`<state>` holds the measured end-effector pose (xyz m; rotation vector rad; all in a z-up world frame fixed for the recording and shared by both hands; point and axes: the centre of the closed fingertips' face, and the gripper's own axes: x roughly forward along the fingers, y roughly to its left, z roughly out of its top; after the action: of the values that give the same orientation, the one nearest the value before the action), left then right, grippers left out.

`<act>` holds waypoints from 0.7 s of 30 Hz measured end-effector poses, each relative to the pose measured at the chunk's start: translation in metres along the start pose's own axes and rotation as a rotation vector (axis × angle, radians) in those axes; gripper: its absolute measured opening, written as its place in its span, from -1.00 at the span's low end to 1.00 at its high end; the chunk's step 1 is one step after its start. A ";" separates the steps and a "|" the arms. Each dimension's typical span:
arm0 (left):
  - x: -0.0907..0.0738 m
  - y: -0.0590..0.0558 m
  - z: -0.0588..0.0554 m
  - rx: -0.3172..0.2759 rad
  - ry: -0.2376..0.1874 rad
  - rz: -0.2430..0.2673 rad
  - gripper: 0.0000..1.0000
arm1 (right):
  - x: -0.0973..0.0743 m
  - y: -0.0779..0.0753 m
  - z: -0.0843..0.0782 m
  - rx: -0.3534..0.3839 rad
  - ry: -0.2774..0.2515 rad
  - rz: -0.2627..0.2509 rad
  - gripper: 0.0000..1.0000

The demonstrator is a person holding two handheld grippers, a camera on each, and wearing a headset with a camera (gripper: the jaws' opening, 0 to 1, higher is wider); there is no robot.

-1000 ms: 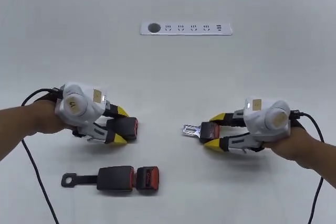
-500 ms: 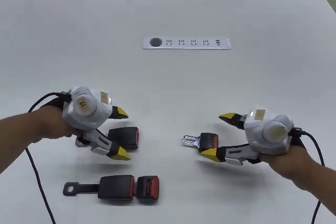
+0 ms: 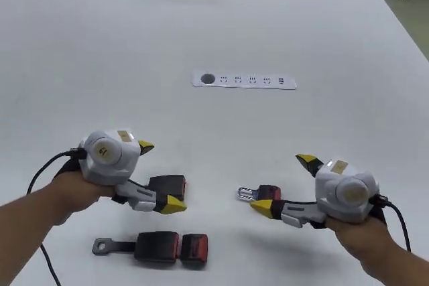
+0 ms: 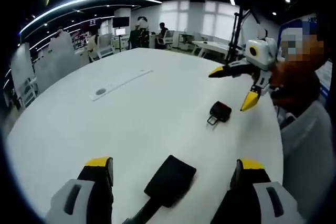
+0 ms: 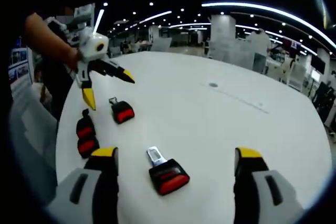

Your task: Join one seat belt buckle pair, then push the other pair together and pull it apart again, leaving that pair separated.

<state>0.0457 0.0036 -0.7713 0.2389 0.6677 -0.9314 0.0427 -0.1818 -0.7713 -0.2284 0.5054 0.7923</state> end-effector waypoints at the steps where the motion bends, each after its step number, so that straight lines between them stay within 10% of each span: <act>1: -0.003 -0.001 0.000 -0.001 -0.009 0.008 1.00 | -0.002 0.002 0.002 -0.004 -0.006 -0.002 0.85; 21: -0.079 -0.047 -0.012 0.000 -0.097 0.069 1.00 | -0.050 0.041 0.008 -0.082 -0.042 0.002 0.87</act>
<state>-0.0299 0.0344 -0.7272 0.2138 0.5665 -0.8715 -0.0137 -0.1822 -0.7391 -0.2867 0.4341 0.8186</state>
